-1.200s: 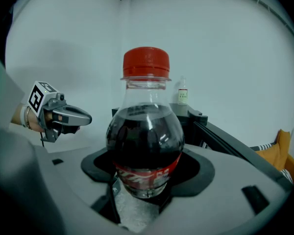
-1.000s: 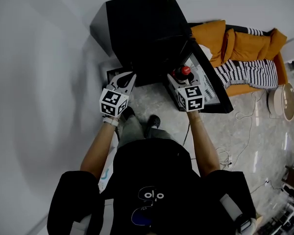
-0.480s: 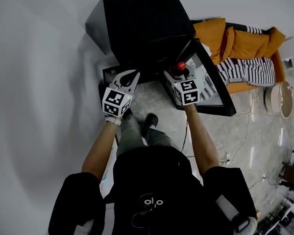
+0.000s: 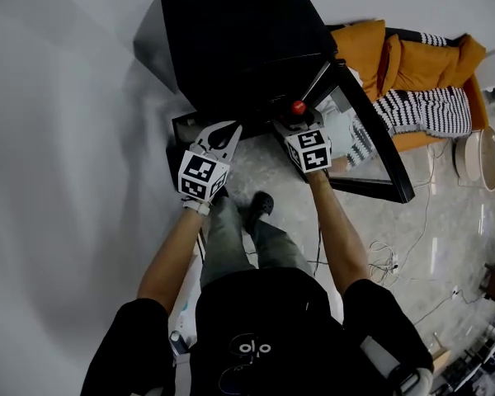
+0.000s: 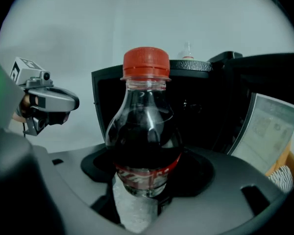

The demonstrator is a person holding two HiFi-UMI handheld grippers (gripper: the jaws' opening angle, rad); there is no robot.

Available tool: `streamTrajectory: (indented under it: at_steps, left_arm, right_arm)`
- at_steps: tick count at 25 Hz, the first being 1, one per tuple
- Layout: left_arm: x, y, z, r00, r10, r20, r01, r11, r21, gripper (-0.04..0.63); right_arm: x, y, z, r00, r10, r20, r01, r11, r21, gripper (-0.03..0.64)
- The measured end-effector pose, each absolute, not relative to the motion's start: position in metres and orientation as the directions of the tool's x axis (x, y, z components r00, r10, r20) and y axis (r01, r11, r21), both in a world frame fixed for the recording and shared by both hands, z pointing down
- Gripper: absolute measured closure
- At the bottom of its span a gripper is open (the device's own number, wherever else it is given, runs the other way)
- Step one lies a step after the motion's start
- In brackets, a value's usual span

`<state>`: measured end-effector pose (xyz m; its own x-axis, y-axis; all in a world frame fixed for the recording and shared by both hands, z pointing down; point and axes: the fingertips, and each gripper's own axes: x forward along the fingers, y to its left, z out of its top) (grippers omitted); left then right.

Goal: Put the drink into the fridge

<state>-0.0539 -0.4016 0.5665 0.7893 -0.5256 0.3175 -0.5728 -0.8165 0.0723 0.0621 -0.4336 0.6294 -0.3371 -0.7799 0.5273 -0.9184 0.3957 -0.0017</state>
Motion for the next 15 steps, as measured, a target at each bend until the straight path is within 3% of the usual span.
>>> streamTrajectory:
  at_steps: [15]
  left_arm:
    - [-0.033, -0.394, 0.646, 0.793, -0.450, 0.411, -0.528, -0.844, 0.095, 0.589]
  right_arm:
    - [0.056, -0.426, 0.726, -0.349, -0.759, 0.550, -0.924, 0.378, -0.065, 0.302]
